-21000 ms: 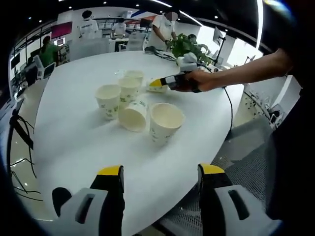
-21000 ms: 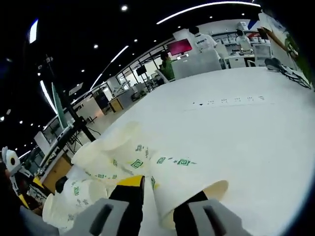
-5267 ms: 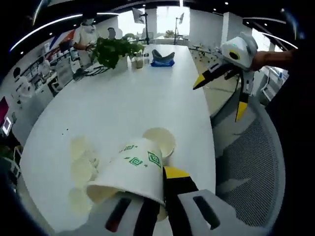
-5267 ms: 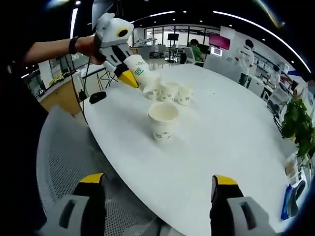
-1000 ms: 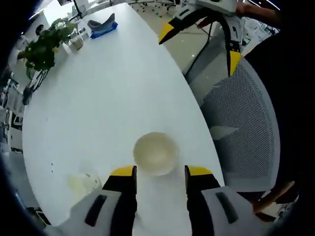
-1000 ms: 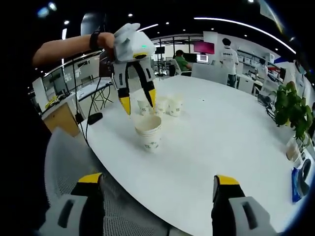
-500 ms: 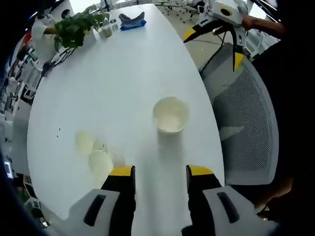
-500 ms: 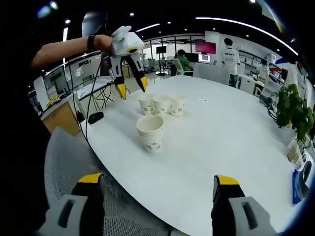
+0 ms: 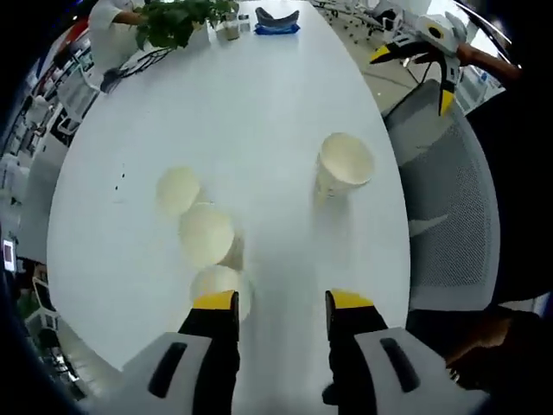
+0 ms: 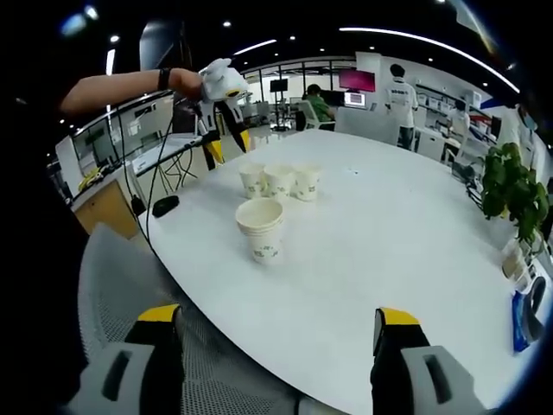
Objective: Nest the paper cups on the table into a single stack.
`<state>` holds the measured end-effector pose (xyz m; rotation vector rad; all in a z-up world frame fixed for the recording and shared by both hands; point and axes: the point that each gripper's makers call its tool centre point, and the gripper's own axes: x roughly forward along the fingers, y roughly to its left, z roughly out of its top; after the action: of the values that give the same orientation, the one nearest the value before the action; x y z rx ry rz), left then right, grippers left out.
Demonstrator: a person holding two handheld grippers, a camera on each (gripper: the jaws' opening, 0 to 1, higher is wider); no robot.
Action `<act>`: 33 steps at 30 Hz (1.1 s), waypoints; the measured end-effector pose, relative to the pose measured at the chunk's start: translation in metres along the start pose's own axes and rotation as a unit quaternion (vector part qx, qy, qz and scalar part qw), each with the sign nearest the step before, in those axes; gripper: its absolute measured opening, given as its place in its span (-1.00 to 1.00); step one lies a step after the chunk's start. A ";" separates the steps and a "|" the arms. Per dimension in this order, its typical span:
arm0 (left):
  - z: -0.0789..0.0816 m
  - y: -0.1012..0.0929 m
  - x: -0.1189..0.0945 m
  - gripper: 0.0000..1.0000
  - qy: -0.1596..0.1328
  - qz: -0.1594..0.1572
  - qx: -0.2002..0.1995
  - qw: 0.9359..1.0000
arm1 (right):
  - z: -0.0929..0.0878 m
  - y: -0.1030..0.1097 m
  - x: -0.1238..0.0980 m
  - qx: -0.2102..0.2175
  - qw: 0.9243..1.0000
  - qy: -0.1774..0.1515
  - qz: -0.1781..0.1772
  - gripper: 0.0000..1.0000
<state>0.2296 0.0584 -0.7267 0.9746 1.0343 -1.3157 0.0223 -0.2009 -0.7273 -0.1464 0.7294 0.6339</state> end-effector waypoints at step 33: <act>-0.035 0.025 0.097 -0.28 0.057 -0.037 -0.023 0.997 | -0.021 -0.012 -0.006 0.033 0.999 0.034 -0.021 0.82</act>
<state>0.2519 0.0664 -0.8302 0.9922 1.1931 -1.3035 0.0137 -0.2205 -0.7400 -0.1237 0.8097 0.5657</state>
